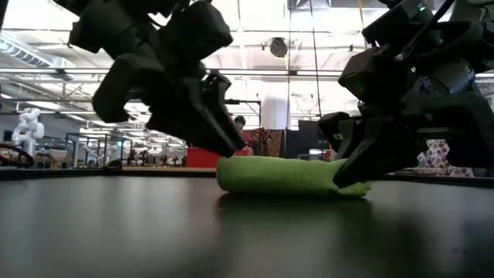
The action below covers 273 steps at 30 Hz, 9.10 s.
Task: Roll towel into tight, uniform cylinder
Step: Roll the green towel
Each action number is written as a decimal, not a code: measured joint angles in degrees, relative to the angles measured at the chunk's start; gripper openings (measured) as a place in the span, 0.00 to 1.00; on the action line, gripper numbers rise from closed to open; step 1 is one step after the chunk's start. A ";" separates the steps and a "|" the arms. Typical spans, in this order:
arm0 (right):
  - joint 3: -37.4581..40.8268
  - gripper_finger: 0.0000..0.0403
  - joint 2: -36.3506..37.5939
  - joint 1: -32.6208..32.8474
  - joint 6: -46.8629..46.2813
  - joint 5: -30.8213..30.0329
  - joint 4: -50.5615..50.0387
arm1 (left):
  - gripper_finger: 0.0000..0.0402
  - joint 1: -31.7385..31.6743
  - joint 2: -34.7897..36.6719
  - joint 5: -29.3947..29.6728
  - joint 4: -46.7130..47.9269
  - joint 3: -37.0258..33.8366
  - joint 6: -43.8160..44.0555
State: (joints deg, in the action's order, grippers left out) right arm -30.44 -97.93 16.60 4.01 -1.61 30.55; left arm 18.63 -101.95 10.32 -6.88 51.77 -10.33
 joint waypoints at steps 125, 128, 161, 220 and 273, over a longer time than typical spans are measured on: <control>-8.22 0.03 0.76 5.47 -21.90 3.39 -16.19 | 0.55 2.83 2.60 -7.82 13.04 6.20 5.28; -6.07 0.03 0.76 3.77 -24.53 6.24 -11.22 | 0.55 6.47 1.32 2.64 13.24 6.14 3.42; 1.27 0.03 0.76 -1.92 -40.89 17.06 7.47 | 0.31 11.75 -12.28 31.44 0.50 6.20 0.12; -6.79 0.66 0.53 28.15 0.90 -38.76 -13.17 | 0.02 -16.15 -11.43 -47.97 1.60 10.09 31.24; -4.40 0.02 0.87 6.32 -10.41 2.83 -11.70 | 0.65 -6.58 0.45 -21.71 15.85 13.09 9.25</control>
State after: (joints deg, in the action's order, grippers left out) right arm -34.84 -97.06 22.92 -6.41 1.22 18.85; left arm 12.05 -101.50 -11.39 8.97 64.86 -1.08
